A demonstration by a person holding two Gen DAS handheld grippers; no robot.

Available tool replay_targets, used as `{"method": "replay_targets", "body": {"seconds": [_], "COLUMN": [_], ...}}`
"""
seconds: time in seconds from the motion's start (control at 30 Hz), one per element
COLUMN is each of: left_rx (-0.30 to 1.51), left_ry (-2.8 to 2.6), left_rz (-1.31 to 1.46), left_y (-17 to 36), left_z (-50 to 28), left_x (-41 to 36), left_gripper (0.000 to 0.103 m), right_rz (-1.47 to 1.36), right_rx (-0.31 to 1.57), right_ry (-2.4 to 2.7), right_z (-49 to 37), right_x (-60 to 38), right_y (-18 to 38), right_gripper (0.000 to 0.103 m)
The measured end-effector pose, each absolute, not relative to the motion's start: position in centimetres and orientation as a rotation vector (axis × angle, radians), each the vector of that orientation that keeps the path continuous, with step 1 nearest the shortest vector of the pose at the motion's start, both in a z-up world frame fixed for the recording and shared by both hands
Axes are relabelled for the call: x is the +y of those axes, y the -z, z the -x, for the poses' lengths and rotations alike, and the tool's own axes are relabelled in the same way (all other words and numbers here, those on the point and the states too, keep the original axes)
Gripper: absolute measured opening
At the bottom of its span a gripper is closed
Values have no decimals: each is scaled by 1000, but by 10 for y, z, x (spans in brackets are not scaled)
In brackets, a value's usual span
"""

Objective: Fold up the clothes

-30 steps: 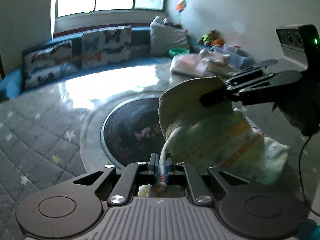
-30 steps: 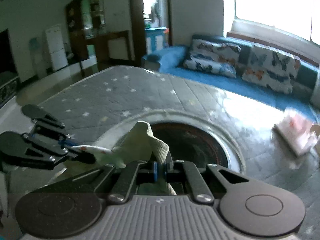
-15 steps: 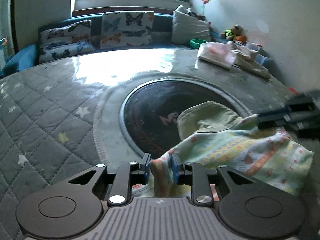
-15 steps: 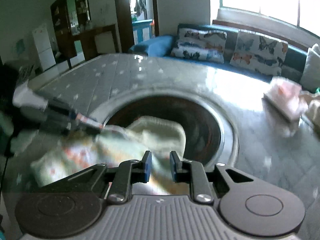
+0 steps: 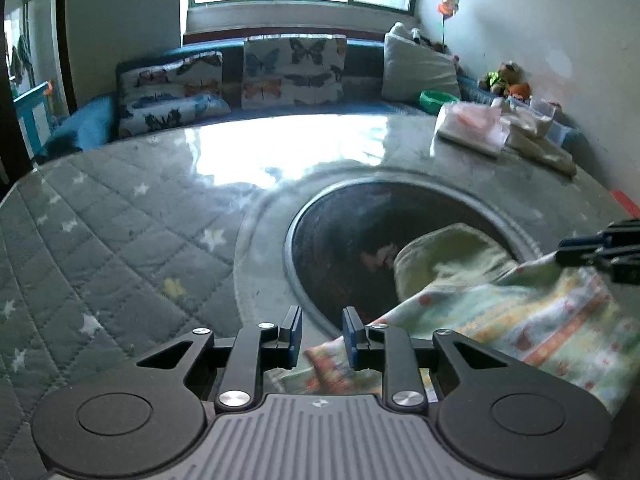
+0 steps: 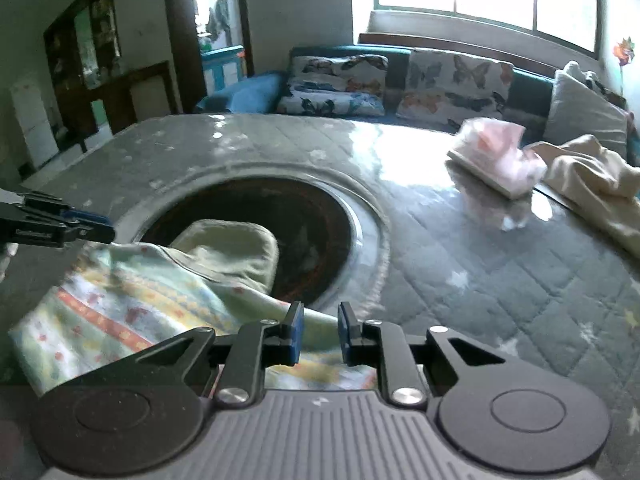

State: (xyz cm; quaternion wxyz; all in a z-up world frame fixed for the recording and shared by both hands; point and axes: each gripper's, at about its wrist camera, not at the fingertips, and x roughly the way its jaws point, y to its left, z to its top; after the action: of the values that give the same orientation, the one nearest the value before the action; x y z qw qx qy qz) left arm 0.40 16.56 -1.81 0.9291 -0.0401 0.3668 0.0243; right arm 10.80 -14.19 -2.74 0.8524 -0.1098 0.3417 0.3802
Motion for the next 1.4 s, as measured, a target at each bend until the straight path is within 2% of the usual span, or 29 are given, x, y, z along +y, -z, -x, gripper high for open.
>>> {"method": "replay_targets", "body": {"seconds": [0.23,0.37,0.5,0.6,1.4], "left_rx": [717,753,782,793,786], "left_ry": [22,83,98,92,71], "left_rz": [112,110,129,159,178], "left_y": [4,14,27,36,36], "left_z": [-6,-18,-32,-39,-32], "left_x": [139,119,110,112,105], "left_gripper": [25,25,25,24,26], "right_rz": [271,302,266,293,387], "right_rx": [736,725,725,708,651], "right_ry": [-850,-829,-844,-893,-944], "right_z": [-108,-112,-109,-93,-21], "right_x": [-105,-94,-97,-97,-90], "right_y": [43,47,37,33,38], "right_gripper": [19,31,31,39,40]}}
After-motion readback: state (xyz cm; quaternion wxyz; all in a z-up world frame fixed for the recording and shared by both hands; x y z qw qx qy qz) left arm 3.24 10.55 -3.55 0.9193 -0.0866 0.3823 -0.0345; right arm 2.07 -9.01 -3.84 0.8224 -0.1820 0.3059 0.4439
